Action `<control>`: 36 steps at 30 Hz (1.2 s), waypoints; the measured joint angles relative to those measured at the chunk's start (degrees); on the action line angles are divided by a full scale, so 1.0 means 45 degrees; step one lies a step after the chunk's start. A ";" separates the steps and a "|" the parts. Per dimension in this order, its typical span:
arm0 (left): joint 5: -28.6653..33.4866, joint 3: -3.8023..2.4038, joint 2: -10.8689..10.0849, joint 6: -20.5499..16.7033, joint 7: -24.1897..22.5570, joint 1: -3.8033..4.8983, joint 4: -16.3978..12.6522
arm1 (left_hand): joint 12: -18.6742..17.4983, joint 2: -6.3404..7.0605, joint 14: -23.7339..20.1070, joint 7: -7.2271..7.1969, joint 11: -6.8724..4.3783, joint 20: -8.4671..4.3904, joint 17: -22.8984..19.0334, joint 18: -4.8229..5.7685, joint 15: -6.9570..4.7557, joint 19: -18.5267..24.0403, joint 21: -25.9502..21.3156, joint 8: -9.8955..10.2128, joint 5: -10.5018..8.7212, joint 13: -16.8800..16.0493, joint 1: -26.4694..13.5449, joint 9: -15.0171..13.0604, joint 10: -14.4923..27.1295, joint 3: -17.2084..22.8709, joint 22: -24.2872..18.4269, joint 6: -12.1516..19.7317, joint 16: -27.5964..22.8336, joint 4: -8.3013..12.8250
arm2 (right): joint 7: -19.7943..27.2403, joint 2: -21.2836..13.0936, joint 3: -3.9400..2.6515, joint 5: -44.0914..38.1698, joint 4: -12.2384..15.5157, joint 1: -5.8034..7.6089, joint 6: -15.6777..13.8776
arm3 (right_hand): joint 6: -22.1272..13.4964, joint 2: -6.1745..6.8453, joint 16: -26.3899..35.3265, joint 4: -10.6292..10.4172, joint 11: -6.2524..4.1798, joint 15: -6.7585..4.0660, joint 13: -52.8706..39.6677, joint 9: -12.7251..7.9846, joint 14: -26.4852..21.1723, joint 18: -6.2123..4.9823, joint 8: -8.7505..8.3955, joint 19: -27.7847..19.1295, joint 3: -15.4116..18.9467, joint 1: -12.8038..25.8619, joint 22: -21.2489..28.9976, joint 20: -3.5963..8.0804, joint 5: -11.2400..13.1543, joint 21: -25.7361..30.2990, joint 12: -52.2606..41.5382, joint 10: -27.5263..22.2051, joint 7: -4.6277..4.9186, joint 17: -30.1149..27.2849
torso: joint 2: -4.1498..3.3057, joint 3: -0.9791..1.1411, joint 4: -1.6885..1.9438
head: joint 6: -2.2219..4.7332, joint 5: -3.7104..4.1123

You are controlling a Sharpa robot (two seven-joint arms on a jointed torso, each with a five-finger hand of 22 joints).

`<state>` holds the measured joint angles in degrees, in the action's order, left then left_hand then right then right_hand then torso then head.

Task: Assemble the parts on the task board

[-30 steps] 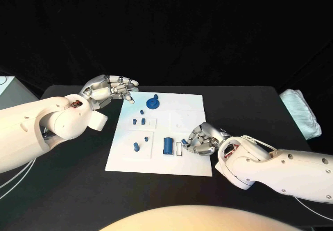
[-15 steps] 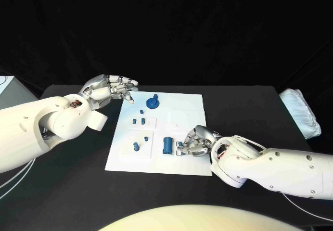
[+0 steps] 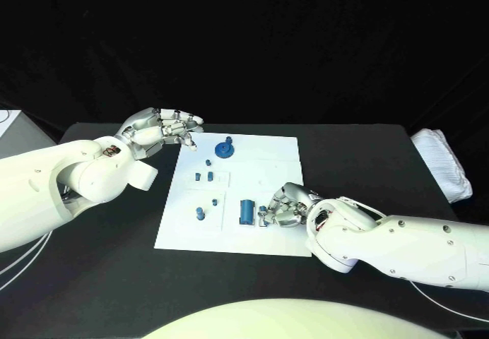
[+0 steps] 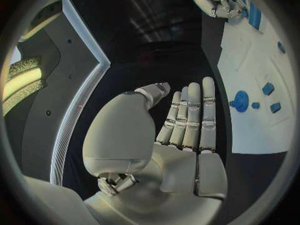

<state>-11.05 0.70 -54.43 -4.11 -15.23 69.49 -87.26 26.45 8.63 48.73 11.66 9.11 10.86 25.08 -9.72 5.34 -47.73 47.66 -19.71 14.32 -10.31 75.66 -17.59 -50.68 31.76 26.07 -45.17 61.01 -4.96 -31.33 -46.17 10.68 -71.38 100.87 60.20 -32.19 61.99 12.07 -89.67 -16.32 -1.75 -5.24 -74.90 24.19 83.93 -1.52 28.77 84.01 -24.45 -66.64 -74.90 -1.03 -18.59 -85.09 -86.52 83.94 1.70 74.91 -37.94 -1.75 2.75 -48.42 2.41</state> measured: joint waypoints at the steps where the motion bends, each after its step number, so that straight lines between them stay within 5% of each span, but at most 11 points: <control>1: 0.0000 0.0000 -0.0001 0.0000 0.0002 0.0000 -0.0001 | 0.0000 0.0000 0.0000 0.0000 0.0000 0.0000 0.0000 0.0000 0.0000 0.0000 0.0000 0.0000 0.0000 0.0000 0.0000 0.0000 0.0000 0.0006 0.0000 0.0000 0.0000 -0.0006 | 0.0000 0.0007 -0.0001 -0.0001 -0.0007 -0.0001 -0.0001 | 0.0002 0.0000 0.0000 0.0000 -0.0023 0.0000 0.0000 0.0004 0.0000 -0.0001 0.0005 0.0000 0.0000 0.0000 0.0000 0.0000 0.0000 0.0000 0.0000 0.0023 -0.0001 0.0000 | 0.0000 0.0000 -0.0001 | -0.0001 0.0000; 12: 0.0000 0.0000 -0.0013 0.0001 0.0028 0.0000 -0.0006 | 0.0052 0.0000 0.0000 0.0000 0.0000 0.0000 0.0002 0.0000 0.0000 0.0001 0.0000 0.0000 0.0000 0.0000 0.0000 0.0000 -0.0001 -0.0031 -0.0015 0.0000 0.0000 -0.0042 | -0.0028 0.0040 -0.0004 -0.0003 -0.0061 -0.0007 0.0022 | 0.0022 -0.0032 0.0000 0.0000 -0.0044 0.0000 0.0000 -0.0013 0.0000 -0.0001 0.0044 0.0000 0.0000 0.0511 -0.0010 0.0000 0.0061 0.0001 0.0000 0.0045 -0.0017 -0.0001 | 0.0006 0.0001 -0.0006 | -0.0031 -0.0010; 21: 0.0000 0.0000 -0.0020 0.0001 0.0049 0.0001 -0.0010 | 0.0076 0.0000 0.0000 0.0000 -0.0001 -0.0001 -0.0011 0.0000 0.0000 0.0001 -0.0060 0.0000 0.0000 -0.0001 0.0000 -0.0001 -0.0001 -0.0031 -0.0015 0.0000 0.0000 -0.0042 | -0.0071 0.0035 0.0024 0.0012 -0.0079 -0.0047 0.0190 | 0.0021 0.0071 0.0000 -0.0049 -0.0044 0.0001 0.0000 -0.0032 0.0000 -0.0007 0.0035 0.0000 0.0481 0.1549 -0.0008 0.0000 0.0816 0.0001 0.0000 0.0045 -0.0022 -0.0001 | 0.0005 0.0001 -0.0007 | -0.0056 -0.0002; 24: 0.0000 0.0000 -0.0021 0.0001 0.0055 0.0001 -0.0010 | 0.0076 0.0000 0.0000 0.0000 -0.0001 -0.0001 -0.0010 0.0001 0.0000 0.0001 -0.0060 0.0000 0.0000 -0.0001 0.0000 -0.0001 -0.0001 -0.0031 -0.0017 0.0000 0.0000 -0.0042 | -0.0074 0.0015 0.0024 0.0014 -0.0069 -0.0047 0.0233 | 0.0021 0.0088 0.0001 -0.0048 -0.0044 0.0001 0.0000 -0.0031 0.0000 -0.0019 0.0035 0.0000 0.0735 0.1835 -0.0008 -0.0001 0.0584 0.0001 0.0000 0.0045 -0.0023 0.0002 | 0.0007 0.0001 -0.0010 | -0.0060 -0.0002; 36: 0.0001 0.0000 -0.0028 0.0001 0.0065 0.0001 -0.0010 | 0.0076 0.0000 0.0000 0.0000 -0.0001 -0.0001 -0.0009 0.0001 0.0000 0.0002 -0.0060 0.0000 0.0000 -0.0001 0.0000 -0.0003 -0.0002 -0.0031 -0.0026 0.0000 0.0000 -0.0042 | -0.0043 -0.0188 0.0024 0.0011 -0.0013 -0.0046 0.0312 | -0.0024 0.0030 0.0001 0.0024 -0.0043 0.0001 0.0000 -0.0029 0.0000 -0.0024 0.0036 -0.0001 0.0973 0.1938 -0.0005 -0.0001 0.0866 0.0061 0.0050 0.0044 0.0021 0.0009 | 0.0011 0.0007 -0.0013 | -0.0057 -0.0017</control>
<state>-11.05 0.70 -54.56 -4.10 -14.94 69.49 -87.30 26.79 8.63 48.73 11.66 9.11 10.86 25.04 -9.71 5.34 -47.72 47.39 -19.71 14.32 -10.32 75.66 -17.61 -50.69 31.62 25.96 -45.17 61.01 -5.15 -31.52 -47.02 10.79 -71.34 100.81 60.00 -30.78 61.88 12.20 -89.67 -16.21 -1.94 -5.23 -74.90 24.06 83.93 -1.63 28.93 84.01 -20.07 -57.92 -74.93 -1.03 -14.70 -84.82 -86.30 84.14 1.79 74.94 -37.89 -1.72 2.69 -48.68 2.33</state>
